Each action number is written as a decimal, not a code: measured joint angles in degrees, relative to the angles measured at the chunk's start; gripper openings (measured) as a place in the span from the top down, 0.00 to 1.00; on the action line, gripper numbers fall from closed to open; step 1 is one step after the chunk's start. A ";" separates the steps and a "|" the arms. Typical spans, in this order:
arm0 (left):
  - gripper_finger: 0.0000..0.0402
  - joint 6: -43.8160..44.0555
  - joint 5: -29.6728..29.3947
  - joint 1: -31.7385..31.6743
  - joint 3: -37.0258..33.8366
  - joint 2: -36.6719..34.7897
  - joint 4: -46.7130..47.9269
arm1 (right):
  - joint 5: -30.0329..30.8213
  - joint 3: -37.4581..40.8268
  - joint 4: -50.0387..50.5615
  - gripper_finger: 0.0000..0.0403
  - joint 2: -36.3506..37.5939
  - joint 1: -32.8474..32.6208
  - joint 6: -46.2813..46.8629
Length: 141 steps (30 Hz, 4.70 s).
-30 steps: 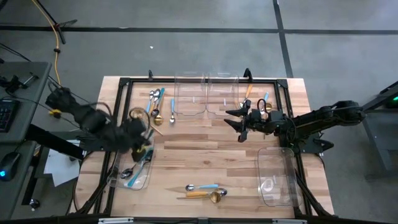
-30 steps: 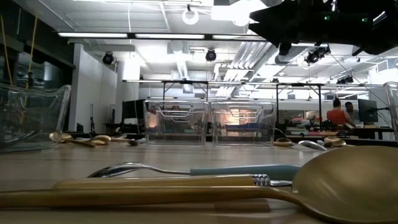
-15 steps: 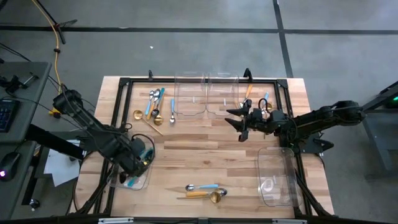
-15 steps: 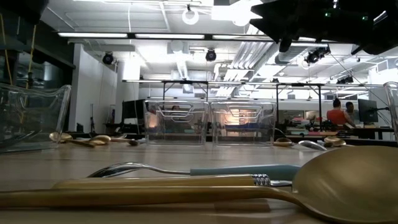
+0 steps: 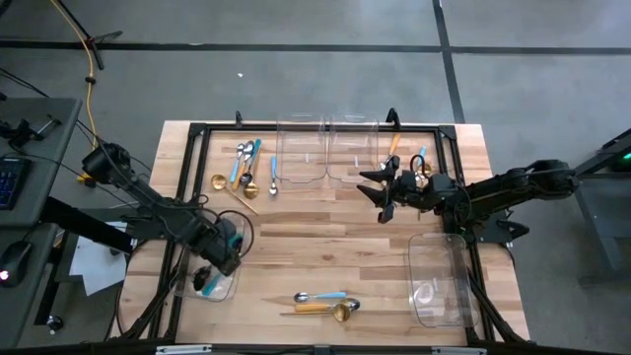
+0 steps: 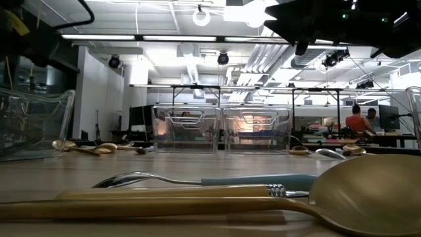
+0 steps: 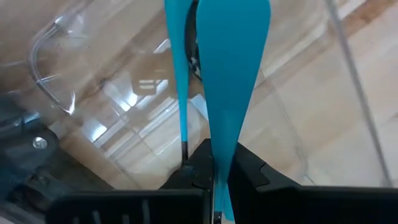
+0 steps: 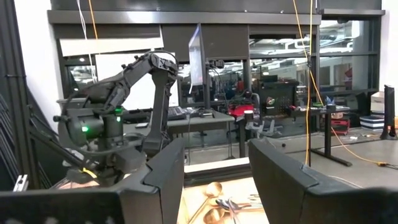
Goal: Sort silverware by color (type)
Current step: Put the black spoon into the bottom left transparent bin
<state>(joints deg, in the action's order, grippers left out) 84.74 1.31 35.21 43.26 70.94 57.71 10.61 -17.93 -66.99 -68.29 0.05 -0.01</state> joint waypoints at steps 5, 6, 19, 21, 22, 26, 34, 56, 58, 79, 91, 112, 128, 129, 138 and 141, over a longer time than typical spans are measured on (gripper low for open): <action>0.98 -0.91 0.08 -1.36 -1.57 0.00 -0.85 | 0.00 0.00 0.03 0.59 0.00 0.02 0.00; 0.98 -0.99 0.01 -1.52 -1.84 -0.02 -1.05 | 0.00 0.00 0.03 0.59 0.00 0.01 0.00; 0.95 -0.80 0.36 -1.83 -6.13 0.00 -5.66 | 0.00 0.00 0.08 0.59 0.00 0.01 0.02; 0.94 -0.81 0.77 -1.83 -6.46 -0.02 -5.68 | 0.00 0.00 0.10 0.59 0.00 0.00 0.02; 0.94 -0.77 0.85 -1.83 -6.62 -0.02 -5.67 | 0.00 0.00 0.20 0.59 0.00 0.00 0.02; 0.94 -0.84 0.85 -1.83 -6.75 -0.02 -5.63 | 0.00 0.00 0.29 0.59 0.00 0.01 0.02; 0.92 -1.82 -0.04 -1.83 -6.75 -0.02 -5.61 | 0.00 0.00 0.35 0.59 0.00 0.01 0.04; 0.66 -2.47 -0.06 -1.83 -6.31 -4.08 -7.62 | 0.00 0.00 1.08 0.59 0.00 0.02 0.02; 0.66 -2.35 -0.07 -1.83 -6.31 -5.80 -7.58 | 0.00 0.00 1.18 0.59 0.00 0.02 0.02; 0.66 -73.40 -34.88 -13.37 2.19 -25.15 -47.89 | 0.00 0.00 1.17 0.59 0.00 1.09 0.02; 0.66 -85.87 -10.54 -32.45 -22.10 -20.73 -93.06 | 0.00 0.00 2.82 0.59 0.02 1.09 -0.67; 0.66 -89.47 -9.10 -36.12 -29.83 -20.22 -105.20 | 2.93 0.00 4.23 0.59 0.02 1.09 -4.97; 0.66 -89.43 -9.16 -36.10 -29.83 -20.22 -105.17 | 2.75 0.00 3.99 0.59 0.02 1.09 -7.29; 0.66 -89.45 -9.29 -36.10 -29.83 -20.22 -105.18 | 2.75 0.00 4.00 0.59 0.02 1.09 -6.45; 0.66 -88.94 -18.63 -36.09 -29.81 -20.11 -104.35 | 2.75 0.00 4.01 0.59 0.02 1.09 -4.76; 0.66 -84.75 -26.76 -37.83 -26.90 -20.11 -96.58 | 2.83 0.00 4.03 0.59 0.02 1.09 -4.90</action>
<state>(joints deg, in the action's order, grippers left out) -0.01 -25.45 -2.62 16.36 50.83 -38.87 13.44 -17.93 -62.96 -68.27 1.15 -4.91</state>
